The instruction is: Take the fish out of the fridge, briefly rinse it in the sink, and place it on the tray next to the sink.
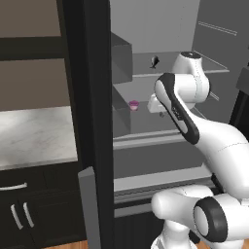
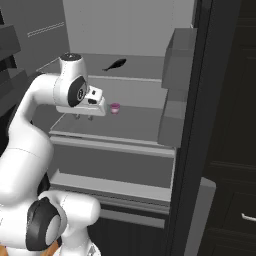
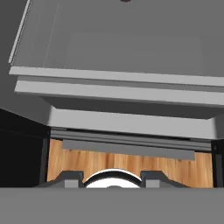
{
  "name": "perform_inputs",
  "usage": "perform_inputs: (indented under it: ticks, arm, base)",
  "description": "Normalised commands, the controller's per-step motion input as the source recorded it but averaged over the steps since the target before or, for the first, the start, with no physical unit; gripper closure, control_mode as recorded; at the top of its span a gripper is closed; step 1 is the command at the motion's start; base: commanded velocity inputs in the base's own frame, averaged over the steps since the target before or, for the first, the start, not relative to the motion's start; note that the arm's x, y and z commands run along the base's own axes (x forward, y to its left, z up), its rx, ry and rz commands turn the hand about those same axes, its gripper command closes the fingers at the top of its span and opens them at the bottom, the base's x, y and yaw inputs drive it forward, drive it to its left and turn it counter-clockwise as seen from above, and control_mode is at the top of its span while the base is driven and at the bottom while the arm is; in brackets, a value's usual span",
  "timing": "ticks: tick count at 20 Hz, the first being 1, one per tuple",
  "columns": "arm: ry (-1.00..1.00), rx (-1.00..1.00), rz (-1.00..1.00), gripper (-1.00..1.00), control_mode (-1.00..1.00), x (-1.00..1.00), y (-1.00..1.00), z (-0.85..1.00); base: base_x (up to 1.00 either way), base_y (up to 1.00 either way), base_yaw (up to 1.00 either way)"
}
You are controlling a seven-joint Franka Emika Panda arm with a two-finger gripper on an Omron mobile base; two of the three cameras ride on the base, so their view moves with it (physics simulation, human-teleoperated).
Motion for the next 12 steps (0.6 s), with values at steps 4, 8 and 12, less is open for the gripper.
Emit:
perform_inputs:
  ticks: [4, 8, 12]
  arm:
    - [-0.04, -0.02, -0.02, -1.0, -1.0, 0.0, 0.0, -0.06]
    - [-0.09, 0.01, -0.05, -1.0, -1.0, 0.0, 0.0, -0.06]
    - [-0.16, 0.06, -0.09, -1.0, -1.0, 0.04, -0.04, 0.0]
  base:
    - [0.0, 0.0, 0.0]
    - [0.0, 0.0, 0.0]
    - [0.0, 0.0, 0.0]
